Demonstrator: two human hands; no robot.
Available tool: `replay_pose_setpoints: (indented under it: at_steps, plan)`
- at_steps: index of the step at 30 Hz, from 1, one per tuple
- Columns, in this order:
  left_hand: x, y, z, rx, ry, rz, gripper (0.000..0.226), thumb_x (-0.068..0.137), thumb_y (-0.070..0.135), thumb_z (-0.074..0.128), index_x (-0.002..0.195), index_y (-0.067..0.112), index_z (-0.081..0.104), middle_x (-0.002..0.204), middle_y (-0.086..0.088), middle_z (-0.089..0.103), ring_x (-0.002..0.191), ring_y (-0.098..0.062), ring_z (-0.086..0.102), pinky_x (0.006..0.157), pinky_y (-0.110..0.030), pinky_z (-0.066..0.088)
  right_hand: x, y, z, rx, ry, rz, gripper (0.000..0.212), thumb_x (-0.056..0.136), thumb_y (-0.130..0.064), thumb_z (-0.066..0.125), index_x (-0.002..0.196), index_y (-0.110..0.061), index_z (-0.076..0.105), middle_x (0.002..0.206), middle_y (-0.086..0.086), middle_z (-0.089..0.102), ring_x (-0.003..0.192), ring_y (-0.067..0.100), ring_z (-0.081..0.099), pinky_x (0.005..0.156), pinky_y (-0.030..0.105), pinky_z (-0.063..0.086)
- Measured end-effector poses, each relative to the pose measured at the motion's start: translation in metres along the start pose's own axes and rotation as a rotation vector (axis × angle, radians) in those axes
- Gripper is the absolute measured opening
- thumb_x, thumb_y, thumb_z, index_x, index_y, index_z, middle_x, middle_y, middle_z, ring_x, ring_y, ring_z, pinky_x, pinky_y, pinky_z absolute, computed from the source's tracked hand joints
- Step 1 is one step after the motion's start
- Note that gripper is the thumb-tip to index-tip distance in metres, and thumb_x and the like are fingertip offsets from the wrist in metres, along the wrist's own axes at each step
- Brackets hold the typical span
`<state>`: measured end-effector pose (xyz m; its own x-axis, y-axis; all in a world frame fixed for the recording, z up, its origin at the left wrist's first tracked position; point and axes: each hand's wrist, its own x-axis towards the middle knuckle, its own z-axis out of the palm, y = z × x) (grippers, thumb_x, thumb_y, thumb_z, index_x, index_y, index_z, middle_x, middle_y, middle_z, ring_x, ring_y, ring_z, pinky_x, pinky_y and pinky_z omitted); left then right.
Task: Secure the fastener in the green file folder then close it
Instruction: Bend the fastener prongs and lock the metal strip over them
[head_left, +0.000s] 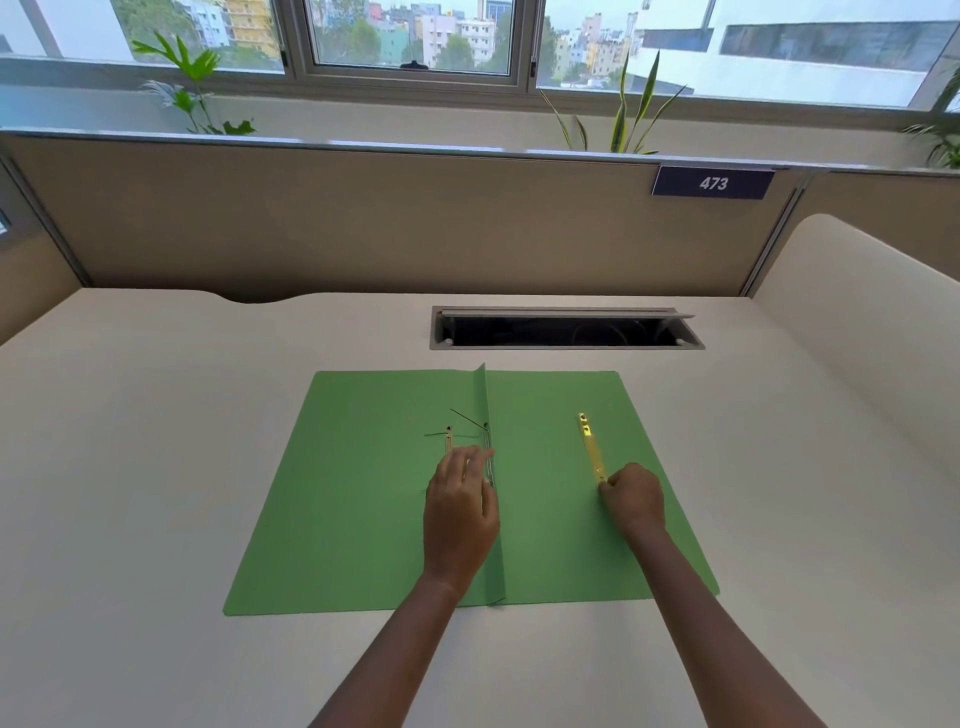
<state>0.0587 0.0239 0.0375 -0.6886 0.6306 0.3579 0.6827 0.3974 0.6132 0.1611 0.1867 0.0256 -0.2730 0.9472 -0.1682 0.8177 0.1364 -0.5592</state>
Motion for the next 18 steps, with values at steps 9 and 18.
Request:
replay_pose_setpoints:
  at_steps: [9, 18]
  plan:
    - [-0.003, 0.002, 0.008, -0.002, 0.02, 0.052, 0.033, 0.081, -0.005, 0.056, 0.113, 0.003, 0.064, 0.111, -0.015, 0.068, 0.114, -0.03, 0.059, 0.102, -0.039, 0.046, 0.004, 0.0, -0.004, 0.076, -0.109, -0.012, 0.015, 0.084, -0.005, 0.06, 0.078, 0.002, 0.071, 0.054, 0.005, 0.049, 0.05, 0.015, 0.043, 0.044, 0.02, 0.028]
    - [0.004, 0.003, 0.01, -0.101, -0.011, 0.011, 0.034, 0.088, -0.001, 0.049, 0.12, 0.006, 0.059, 0.115, -0.011, 0.064, 0.118, -0.023, 0.053, 0.107, -0.03, 0.039, -0.007, -0.003, -0.005, 0.249, -0.179, -0.043, 0.02, 0.083, 0.002, 0.057, 0.066, -0.006, 0.062, 0.07, 0.007, 0.057, 0.062, 0.015, 0.051, 0.06, 0.023, 0.041]
